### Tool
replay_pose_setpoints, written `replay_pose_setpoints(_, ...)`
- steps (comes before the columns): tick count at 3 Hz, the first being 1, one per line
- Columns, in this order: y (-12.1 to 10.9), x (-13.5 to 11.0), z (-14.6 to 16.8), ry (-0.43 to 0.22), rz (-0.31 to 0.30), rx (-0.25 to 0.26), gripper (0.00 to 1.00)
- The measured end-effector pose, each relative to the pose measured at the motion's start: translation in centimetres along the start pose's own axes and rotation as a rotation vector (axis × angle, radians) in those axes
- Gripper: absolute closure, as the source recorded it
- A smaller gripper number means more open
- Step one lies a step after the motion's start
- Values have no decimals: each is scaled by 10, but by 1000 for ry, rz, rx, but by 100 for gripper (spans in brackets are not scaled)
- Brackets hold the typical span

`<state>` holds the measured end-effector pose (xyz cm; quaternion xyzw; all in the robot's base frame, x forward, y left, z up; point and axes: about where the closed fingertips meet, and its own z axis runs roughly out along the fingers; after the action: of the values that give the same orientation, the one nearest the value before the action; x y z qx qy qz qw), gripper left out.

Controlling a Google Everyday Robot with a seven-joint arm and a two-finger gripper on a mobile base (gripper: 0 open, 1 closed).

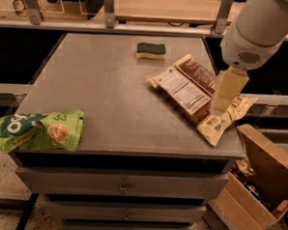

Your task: Move brown chip bag near green rice chip bag

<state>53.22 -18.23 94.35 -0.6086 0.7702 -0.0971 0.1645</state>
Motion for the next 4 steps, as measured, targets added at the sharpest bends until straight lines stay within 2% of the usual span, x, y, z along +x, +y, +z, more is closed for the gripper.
replay_pose_setpoints(1, -17, -16, 38, -13, 32, -5, 0)
replay_pose_setpoints(2, -31, -26, 72, -38, 102, -30, 0)
replay_pose_setpoints(3, -38, -25, 97, -47, 180, -54, 0)
replay_pose_setpoints(4, -43, -20, 111, -39, 232, -52, 0)
